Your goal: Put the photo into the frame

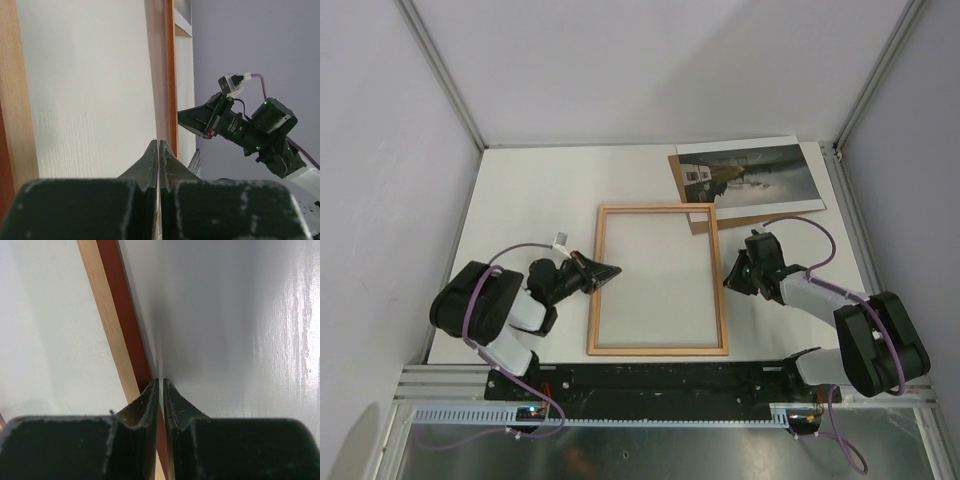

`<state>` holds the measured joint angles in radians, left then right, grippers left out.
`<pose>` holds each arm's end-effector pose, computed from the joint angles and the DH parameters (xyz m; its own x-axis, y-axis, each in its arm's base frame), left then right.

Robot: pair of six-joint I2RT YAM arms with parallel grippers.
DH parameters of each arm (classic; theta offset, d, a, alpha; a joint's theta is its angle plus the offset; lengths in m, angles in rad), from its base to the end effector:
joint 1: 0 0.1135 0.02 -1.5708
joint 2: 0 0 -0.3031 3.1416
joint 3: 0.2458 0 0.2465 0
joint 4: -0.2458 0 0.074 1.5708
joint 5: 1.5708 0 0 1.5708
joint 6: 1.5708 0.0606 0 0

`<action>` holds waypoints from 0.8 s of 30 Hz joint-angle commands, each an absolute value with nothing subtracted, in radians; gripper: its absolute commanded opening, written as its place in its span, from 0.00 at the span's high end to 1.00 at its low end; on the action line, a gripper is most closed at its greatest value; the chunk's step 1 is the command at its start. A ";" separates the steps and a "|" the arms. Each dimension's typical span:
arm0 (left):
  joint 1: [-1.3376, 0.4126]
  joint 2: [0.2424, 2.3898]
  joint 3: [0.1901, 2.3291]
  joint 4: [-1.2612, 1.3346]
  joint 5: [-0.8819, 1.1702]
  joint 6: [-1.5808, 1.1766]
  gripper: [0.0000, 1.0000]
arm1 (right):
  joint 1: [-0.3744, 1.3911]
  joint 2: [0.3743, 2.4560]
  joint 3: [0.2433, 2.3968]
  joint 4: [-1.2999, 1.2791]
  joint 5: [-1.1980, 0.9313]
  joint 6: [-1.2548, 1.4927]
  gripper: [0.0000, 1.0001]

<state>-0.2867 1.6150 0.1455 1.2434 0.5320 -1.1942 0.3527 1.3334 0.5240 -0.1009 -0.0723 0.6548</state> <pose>0.2218 -0.0974 0.1562 -0.7467 -0.6154 -0.2527 0.0641 0.3115 -0.9481 0.2233 0.0869 0.1702 -0.8229 0.3443 -0.4519 0.1451 0.8964 0.4189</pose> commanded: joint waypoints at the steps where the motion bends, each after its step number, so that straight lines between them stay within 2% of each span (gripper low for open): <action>1: -0.270 1.608 0.175 1.243 0.642 -1.178 1.00 | 0.367 1.330 0.531 -0.124 -0.093 0.659 0.87; 9: -0.268 1.610 0.191 1.213 0.662 -1.165 0.98 | 0.372 1.336 0.537 -0.125 -0.089 0.661 0.87; 24: -0.270 1.520 0.240 0.981 0.651 -1.047 0.62 | 0.377 1.329 0.543 -0.135 -0.079 0.660 0.87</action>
<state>-0.2661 1.5742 0.1963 1.0515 0.6334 -1.1187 0.3660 1.3334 0.5240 -0.1013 -0.0769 0.6552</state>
